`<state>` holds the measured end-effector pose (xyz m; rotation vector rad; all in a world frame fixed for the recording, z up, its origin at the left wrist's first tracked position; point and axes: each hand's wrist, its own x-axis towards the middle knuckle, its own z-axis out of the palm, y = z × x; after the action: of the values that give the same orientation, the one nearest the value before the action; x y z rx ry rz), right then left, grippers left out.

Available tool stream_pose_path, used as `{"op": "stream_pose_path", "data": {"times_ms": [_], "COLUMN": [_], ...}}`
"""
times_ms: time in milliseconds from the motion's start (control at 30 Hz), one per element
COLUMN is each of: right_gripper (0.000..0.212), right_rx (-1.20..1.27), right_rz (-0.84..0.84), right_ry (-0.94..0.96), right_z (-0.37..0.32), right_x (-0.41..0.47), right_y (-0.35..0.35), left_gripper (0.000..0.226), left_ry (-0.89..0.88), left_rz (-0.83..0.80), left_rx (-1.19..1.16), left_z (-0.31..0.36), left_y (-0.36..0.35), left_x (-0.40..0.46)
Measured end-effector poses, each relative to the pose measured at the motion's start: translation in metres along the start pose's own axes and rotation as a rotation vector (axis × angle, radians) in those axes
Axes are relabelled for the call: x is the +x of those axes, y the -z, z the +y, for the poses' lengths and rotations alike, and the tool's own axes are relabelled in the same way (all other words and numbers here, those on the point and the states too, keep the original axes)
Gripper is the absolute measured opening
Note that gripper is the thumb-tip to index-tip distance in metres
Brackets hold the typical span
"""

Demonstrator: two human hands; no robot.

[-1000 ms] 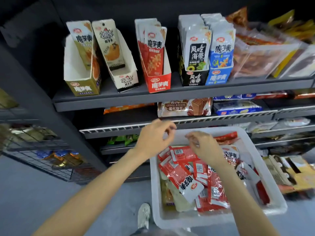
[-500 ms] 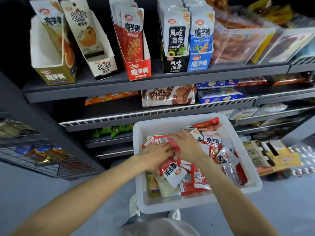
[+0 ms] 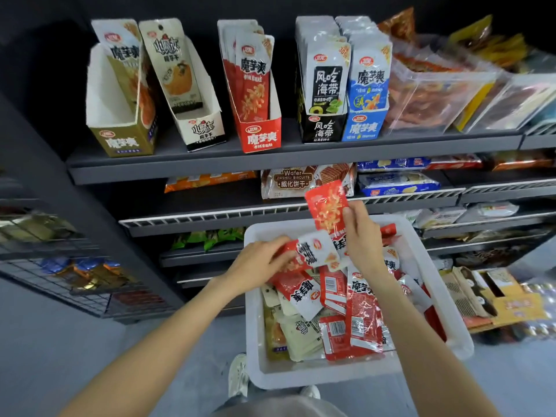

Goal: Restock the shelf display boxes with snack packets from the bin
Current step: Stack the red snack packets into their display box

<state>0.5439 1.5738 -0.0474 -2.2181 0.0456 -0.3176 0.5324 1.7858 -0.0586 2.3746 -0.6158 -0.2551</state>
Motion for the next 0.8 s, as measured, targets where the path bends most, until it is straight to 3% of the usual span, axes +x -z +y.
{"op": "stream_pose_path", "data": {"times_ms": [100,167,233,300,400,533,700,800], "right_gripper": [0.011,0.020,0.045,0.052,0.023,0.016,0.023,0.027], "right_rx": [0.260,0.453,0.539,0.507,0.302,0.192,0.372,0.743], "right_rz": [0.012,-0.104,-0.257,-0.332,-0.183,0.124,0.171,0.051], "right_ry": [-0.252,-0.407,-0.396,-0.331,-0.195,-0.002,0.052,-0.056], "right_z": [-0.008,-0.010,-0.015,-0.024,-0.046,-0.081,-0.120,-0.138], "right_x": [0.002,0.004,0.003,0.000,0.003,0.025,0.070,0.088], "right_y": [0.008,0.017,0.029,0.040,0.054,0.060,0.057,0.057], "left_gripper": [0.010,0.006,0.011,0.020,0.026,0.026,0.023,0.024], "left_ry": [0.112,0.154,0.195,0.231,0.193,0.149,-0.003,-0.062], "left_rz": [0.134,0.203,0.250,0.293,0.444,0.636,0.786,0.890], "left_rx": [-0.310,-0.396,-0.507,-0.656,-0.766,-0.895,-0.762,-0.588], "left_z": [0.005,0.006,0.006,0.009,0.016,0.034,0.060,0.067], "left_y": [0.013,0.023,0.034,0.048,0.075,0.125,0.192,0.221], "left_x": [0.002,0.004,0.005,0.004,0.005,0.022,0.050,0.071]}}
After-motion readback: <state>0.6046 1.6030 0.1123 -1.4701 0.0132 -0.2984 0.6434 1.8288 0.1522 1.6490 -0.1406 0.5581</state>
